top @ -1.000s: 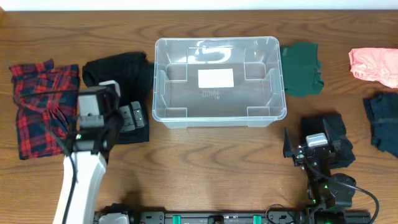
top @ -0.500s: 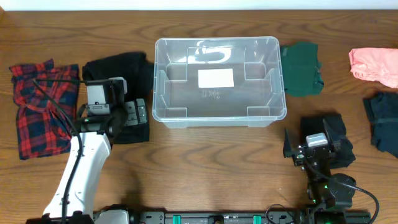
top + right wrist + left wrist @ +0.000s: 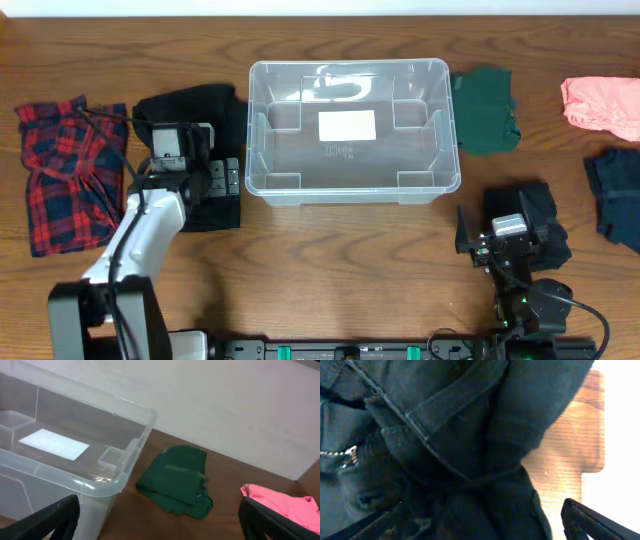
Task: Pack container
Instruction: 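Reach the left gripper to the black garment and grasp it, then lift the black garment and carry it over the clear bin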
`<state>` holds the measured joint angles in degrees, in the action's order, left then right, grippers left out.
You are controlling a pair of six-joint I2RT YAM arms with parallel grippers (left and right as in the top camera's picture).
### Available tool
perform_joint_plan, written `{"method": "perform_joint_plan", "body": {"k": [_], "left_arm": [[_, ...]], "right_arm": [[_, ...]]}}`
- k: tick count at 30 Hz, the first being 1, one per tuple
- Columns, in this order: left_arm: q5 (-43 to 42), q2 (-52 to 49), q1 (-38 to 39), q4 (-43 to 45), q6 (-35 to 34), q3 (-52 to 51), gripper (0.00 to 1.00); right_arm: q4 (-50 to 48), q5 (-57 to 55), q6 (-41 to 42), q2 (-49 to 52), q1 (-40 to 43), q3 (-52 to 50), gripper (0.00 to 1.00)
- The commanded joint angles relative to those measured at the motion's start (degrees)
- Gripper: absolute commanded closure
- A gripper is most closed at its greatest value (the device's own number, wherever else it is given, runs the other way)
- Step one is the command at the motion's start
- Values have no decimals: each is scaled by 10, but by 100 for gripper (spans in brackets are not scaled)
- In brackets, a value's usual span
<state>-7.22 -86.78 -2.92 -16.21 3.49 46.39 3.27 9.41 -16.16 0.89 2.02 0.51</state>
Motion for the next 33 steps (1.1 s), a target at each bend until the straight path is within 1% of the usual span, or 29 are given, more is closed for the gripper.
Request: {"method": "perform_joint_plan", "body": {"k": [1,7,8,9,11,12,14,15,16,20,22,24,27,30,33], "left_arm": [[4,-24,-3,10,10,8,2],[27,-56,-3,34,10,8,1],[35,-58,-3,35,10,8,4],[47,-60,-3,37,10,8,14],[66,-61,-3,37,10,8,38],[73,-61,-3,37,10,8,55],[80,-61,-3,37,10,8,81],[82,-61,-3,37,10,8,89],[82,-61,-3,37,10,8,94],[88,-51,-3,33,0,9,94],[107,-36,-3,21,-21,14,94],[138,-10,-3,-3,-38,26,94],[208,37,-6,-54,-71,59,94],[219,86,-16,-97,-72,101,94],[219,130,-27,-122,-71,138,94]], "right_arm": [[2,0,-8,-2,8,-2,1],[2,0,-8,-2,8,-2,1],[2,0,-8,-2,8,-2,1],[2,0,-8,-2,8,-2,1],[2,0,-8,-2,8,-2,1],[2,0,-8,-2,8,-2,1],[2,0,-8,-2,8,-2,1],[2,0,-8,-2,8,-2,1],[2,0,-8,-2,8,-2,1],[2,0,-8,-2,8,-2,1],[2,0,-8,-2,8,-2,1],[2,0,-8,-2,8,-2,1],[2,0,-8,-2,8,-2,1],[2,0,-8,-2,8,-2,1],[2,0,-8,-2,8,-2,1]]}}
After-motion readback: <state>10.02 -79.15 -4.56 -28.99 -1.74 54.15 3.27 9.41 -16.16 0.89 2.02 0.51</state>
